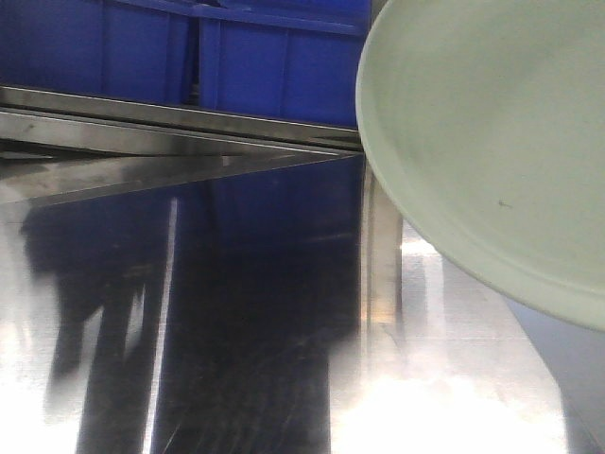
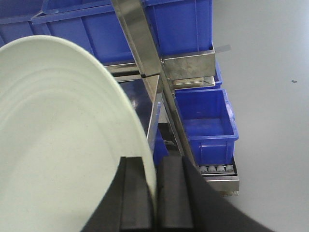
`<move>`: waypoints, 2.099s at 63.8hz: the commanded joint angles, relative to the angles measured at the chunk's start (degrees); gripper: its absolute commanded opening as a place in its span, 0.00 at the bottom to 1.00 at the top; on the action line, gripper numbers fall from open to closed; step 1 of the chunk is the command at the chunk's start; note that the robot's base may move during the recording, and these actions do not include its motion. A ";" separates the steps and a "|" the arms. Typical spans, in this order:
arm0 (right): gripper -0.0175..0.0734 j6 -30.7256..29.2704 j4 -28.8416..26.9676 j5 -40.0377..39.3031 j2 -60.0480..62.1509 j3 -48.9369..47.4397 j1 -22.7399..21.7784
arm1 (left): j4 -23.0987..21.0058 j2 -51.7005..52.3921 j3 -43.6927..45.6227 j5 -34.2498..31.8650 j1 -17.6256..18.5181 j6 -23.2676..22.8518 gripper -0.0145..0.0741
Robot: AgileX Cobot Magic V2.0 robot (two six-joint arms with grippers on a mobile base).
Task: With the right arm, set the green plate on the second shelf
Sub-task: 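Hold the plate raised in the right gripper while the base backs away, then drive the base across the room carrying the plate in the right gripper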
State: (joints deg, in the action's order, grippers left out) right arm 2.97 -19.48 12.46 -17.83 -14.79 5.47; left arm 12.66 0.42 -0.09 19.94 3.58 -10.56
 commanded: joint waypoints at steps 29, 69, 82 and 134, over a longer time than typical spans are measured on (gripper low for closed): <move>0.25 0.15 -0.53 -5.63 -0.20 -1.92 -0.35 | 0.21 1.12 -2.40 -3.59 0.14 -0.28 0.30; 0.25 0.15 -0.53 -5.63 -0.20 -1.92 -0.35 | 0.21 1.12 -2.40 -3.59 0.14 -0.28 0.30; 0.25 0.15 -0.53 -5.63 -0.20 -1.92 -0.35 | 0.21 1.12 -2.40 -3.59 0.24 -0.28 0.30; 0.25 0.15 -0.53 -5.63 -0.20 -1.92 -0.35 | 0.21 1.12 -2.40 -3.59 0.24 -0.28 0.30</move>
State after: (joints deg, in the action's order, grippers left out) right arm 2.97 -19.48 12.49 -17.83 -14.79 5.47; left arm 12.66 0.42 -0.09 19.94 3.58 -10.56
